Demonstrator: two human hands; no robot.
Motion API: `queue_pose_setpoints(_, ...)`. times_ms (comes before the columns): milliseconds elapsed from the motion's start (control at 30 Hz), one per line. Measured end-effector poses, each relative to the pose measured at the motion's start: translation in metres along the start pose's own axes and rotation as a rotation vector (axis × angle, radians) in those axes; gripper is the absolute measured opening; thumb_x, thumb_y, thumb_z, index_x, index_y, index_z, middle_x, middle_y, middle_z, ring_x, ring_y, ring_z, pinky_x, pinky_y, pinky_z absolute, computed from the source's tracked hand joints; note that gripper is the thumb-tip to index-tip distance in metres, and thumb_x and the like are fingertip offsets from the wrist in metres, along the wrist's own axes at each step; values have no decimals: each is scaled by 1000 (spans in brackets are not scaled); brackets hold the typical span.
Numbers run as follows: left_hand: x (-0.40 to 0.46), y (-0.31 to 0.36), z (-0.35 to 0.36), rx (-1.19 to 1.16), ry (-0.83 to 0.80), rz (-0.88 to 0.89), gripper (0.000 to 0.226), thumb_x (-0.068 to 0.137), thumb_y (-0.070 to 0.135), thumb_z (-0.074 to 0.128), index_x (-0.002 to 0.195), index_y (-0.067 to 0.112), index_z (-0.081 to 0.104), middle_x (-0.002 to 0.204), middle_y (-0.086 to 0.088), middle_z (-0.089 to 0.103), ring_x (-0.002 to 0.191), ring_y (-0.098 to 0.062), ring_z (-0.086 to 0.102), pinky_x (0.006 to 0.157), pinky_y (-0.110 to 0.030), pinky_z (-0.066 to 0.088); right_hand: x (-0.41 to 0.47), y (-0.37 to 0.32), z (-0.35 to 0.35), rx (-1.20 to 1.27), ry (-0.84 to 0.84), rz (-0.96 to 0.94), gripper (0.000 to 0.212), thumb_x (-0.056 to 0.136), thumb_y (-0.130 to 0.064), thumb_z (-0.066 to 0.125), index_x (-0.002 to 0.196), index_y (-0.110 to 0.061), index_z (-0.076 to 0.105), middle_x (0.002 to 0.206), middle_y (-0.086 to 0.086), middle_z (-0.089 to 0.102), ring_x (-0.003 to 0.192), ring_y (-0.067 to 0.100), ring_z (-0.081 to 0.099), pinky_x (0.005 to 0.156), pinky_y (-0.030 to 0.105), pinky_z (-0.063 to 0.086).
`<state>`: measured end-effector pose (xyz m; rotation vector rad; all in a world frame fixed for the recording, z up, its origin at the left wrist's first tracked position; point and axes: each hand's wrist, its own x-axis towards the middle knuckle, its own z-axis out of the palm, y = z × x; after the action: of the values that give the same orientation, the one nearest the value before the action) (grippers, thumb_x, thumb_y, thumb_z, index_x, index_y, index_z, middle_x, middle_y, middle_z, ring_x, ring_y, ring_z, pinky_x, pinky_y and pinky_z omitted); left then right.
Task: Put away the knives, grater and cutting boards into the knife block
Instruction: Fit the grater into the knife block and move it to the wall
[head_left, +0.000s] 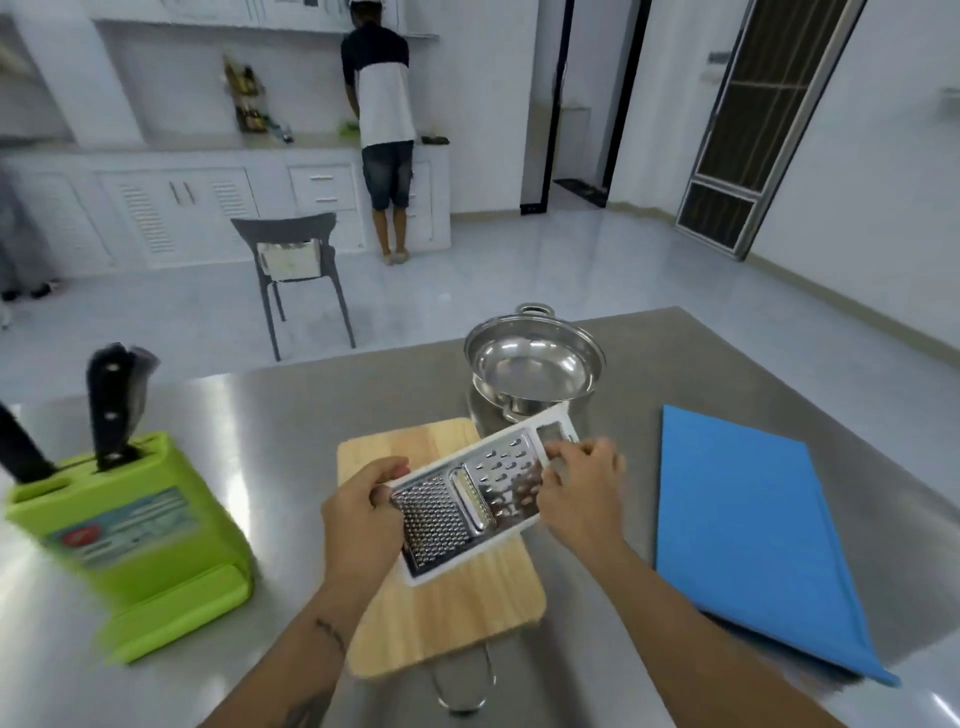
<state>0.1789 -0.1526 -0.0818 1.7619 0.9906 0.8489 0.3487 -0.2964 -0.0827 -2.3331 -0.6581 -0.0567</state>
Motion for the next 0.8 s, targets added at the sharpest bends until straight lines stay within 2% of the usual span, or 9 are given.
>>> queue_pose_setpoints(67, -1, -10, -33, 3, 34, -7, 49, 85, -15, 43, 99, 22, 72, 92, 6, 72, 87, -6, 65, 70, -4, 43, -21, -26, 10, -34, 44, -43, 25, 83, -16, 60, 106, -24, 69, 116, 1, 39, 107, 20, 35, 98, 35, 40)
queue_pose_setpoints(200, -11, -32, -93, -18, 91, -43, 47, 83, -14, 43, 100, 20, 72, 93, 7, 73, 91, -13, 67, 84, -28, 53, -59, -70, 30, 71, -100, -21, 24, 86, -15, 59, 107, -19, 68, 132, 3, 46, 116, 24, 52, 100, 38, 43)
queue_pose_setpoints(300, -22, -46, -132, -33, 112, -53, 47, 84, -15, 42, 101, 17, 71, 95, 3, 72, 91, -13, 66, 74, -14, 49, -89, -97, 43, 129, -139, -67, 17, 88, -14, 58, 101, -19, 67, 130, 2, 47, 112, 21, 56, 95, 31, 43)
queue_pose_setpoints(433, -35, -56, -177, 11, 183, -52, 46, 82, -16, 44, 100, 17, 72, 92, 4, 71, 90, -12, 63, 73, -3, 41, -120, -124, 56, 188, -179, -110, 24, 88, -12, 60, 109, -21, 57, 124, -3, 48, 108, 13, 51, 89, 21, 34)
queue_pose_setpoints(500, -40, -61, -199, 30, 210, -63, 46, 83, -14, 45, 99, 19, 73, 93, 6, 71, 91, -13, 62, 79, -10, 40, -134, -139, 60, 219, -198, -100, 37, 87, -11, 61, 120, -21, 48, 122, -7, 46, 102, 10, 47, 89, 23, 35)
queue_pose_setpoints(567, -45, -66, -216, 54, 228, -57, 44, 84, -11, 46, 99, 19, 74, 94, 6, 72, 92, -14, 63, 85, -17, 41, -142, -148, 68, 269, -233, -49, 55, 85, -11, 61, 135, -18, 41, 126, -8, 45, 110, 11, 46, 97, 30, 40)
queue_pose_setpoints(633, -48, -73, -230, 74, 245, -51, 42, 86, -9, 47, 99, 20, 74, 96, 5, 73, 91, -14, 63, 83, -14, 42, -146, -155, 79, 300, -280, 17, 64, 79, -13, 61, 140, -19, 40, 132, -7, 48, 117, 15, 51, 104, 39, 44)
queue_pose_setpoints(700, -52, -79, -242, 83, 259, -57, 41, 87, -8, 47, 98, 21, 74, 98, 4, 73, 90, -13, 63, 74, -2, 38, -148, -161, 86, 314, -332, 33, 52, 72, -14, 56, 123, -27, 55, 122, -2, 58, 110, 18, 59, 95, 43, 52)
queue_pose_setpoints(800, -56, -88, -256, 90, 275, -91, 40, 87, -6, 46, 98, 22, 73, 101, 1, 71, 89, -14, 62, 66, 0, 34, -155, -179, 88, 409, -373, 21, 34, 73, -2, 55, 92, -29, 64, 99, 2, 66, 86, 14, 63, 73, 31, 53)
